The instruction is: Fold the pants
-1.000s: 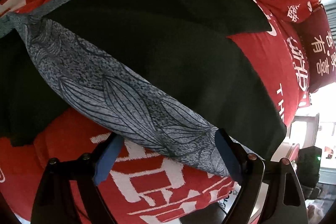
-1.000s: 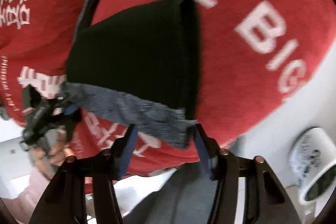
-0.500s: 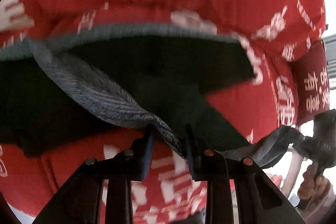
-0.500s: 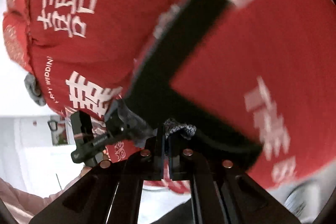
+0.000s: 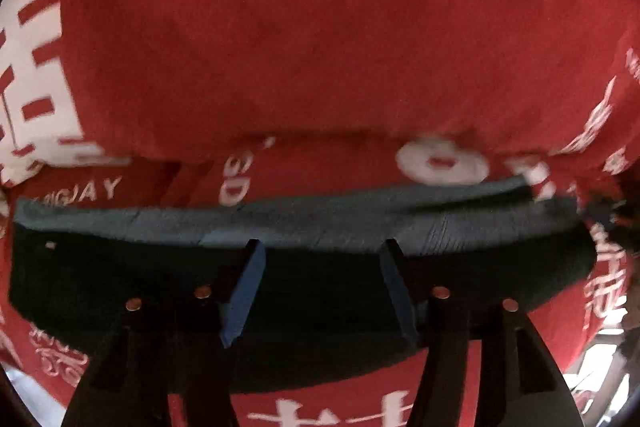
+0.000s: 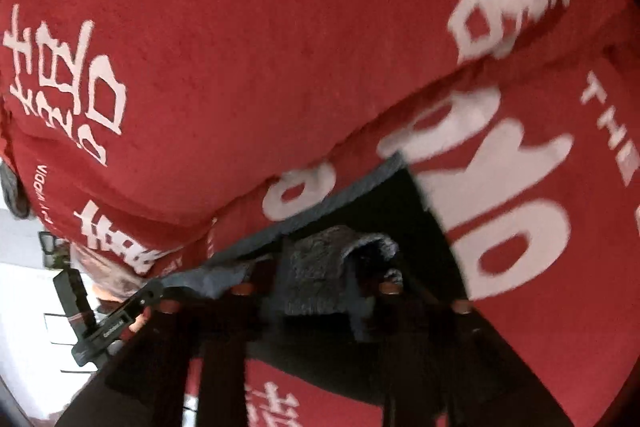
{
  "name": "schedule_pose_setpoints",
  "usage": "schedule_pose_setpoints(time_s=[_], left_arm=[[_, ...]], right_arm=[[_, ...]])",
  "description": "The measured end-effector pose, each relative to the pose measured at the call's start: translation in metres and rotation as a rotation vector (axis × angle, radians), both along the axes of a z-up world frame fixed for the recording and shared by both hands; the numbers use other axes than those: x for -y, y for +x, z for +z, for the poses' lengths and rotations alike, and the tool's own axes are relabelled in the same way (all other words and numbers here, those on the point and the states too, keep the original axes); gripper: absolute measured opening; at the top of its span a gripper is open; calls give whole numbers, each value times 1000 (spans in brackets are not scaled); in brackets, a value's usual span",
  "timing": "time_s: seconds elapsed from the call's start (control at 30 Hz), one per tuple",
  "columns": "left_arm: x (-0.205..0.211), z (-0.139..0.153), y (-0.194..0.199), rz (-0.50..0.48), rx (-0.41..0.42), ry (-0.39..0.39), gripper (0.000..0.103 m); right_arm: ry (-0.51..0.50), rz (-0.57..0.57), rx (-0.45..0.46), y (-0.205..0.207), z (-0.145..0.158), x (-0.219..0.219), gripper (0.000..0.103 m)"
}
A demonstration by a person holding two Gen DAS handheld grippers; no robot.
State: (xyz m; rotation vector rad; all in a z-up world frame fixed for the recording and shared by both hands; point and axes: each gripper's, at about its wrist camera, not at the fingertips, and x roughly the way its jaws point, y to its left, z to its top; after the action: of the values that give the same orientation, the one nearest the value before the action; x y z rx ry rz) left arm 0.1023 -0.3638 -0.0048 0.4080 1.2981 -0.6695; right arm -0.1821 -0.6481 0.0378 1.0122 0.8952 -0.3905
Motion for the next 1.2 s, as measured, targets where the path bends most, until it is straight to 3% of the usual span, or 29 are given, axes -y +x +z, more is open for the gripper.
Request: schedule_pose_setpoints(time_s=[0.03, 0.13, 0.27, 0.33, 0.37, 0.4, 0.43, 0.5, 0.57, 0.63, 0.7, 0.77, 0.8, 0.83, 0.87, 0.9, 0.93, 1.03, 1.1, 1.17, 1.2], left_arm=[[-4, -10, -3, 3, -2, 41, 61], [-15, -43, -15, 16, -14, 149, 61], [-23, -73, -32, 41, -72, 187, 61], [-22, -81, -36, 41, -73, 203, 61], [-20, -82, -37, 44, -71, 210, 61], [-20, -81, -36, 48, -71, 208, 61], [-19, -77, -35, 53, -74, 194, 61], [-18, -68, -34, 57, -57, 168, 61], [-15, -66, -33, 54, -43, 170, 61], [-12, -75, -32, 52, -64, 212, 61], [-11, -76, -29, 64, -75, 222, 61], [-9, -66, -26, 65, -54, 193, 61], [-6, -59, -23, 57, -30, 181, 61], [-3, -55, -21, 45, -11, 181, 61], [0, -55, -19, 27, 1, 193, 61], [3, -57, -17, 8, 7, 212, 61], [6, -59, -13, 0, 5, 224, 61], [19, -75, -6, 7, -17, 235, 61], [23, -92, -2, 13, -17, 263, 63], [24, -95, 4, 38, 44, 266, 85], [23, -95, 11, 54, 77, 275, 90]], right_arm=[[-24, -8, -13, -8, 2, -2, 70], [-48, -70, -97, -39, -4, -6, 70], [136, -186, -156, -75, -55, -6, 64], [199, -192, -154, -75, -78, -6, 45], [193, -195, -183, -70, -86, -5, 38], [195, -192, -186, -66, -89, -6, 26], [187, -195, -154, -62, -85, -1, 24], [132, -167, -58, -54, -61, 4, 23], [83, -120, -27, -46, -42, 7, 23], [56, -67, -127, -37, -45, 8, 23], [74, -29, -289, -37, -68, 9, 24], [115, -29, -343, -45, -81, 11, 28], [87, -45, -339, -49, -77, 12, 42], [-33, -65, -382, -51, -63, 11, 51], [-115, -72, -410, -50, -52, 8, 51], [-211, -57, -383, -45, -34, 4, 52], [-225, -32, -311, -39, -23, 1, 52], [-158, 100, -194, -3, -21, -12, 50], [-129, 154, -232, 23, -42, -19, 50], [-128, 163, -296, 34, -66, -19, 48], [-144, 163, -347, 37, -81, -15, 37]])
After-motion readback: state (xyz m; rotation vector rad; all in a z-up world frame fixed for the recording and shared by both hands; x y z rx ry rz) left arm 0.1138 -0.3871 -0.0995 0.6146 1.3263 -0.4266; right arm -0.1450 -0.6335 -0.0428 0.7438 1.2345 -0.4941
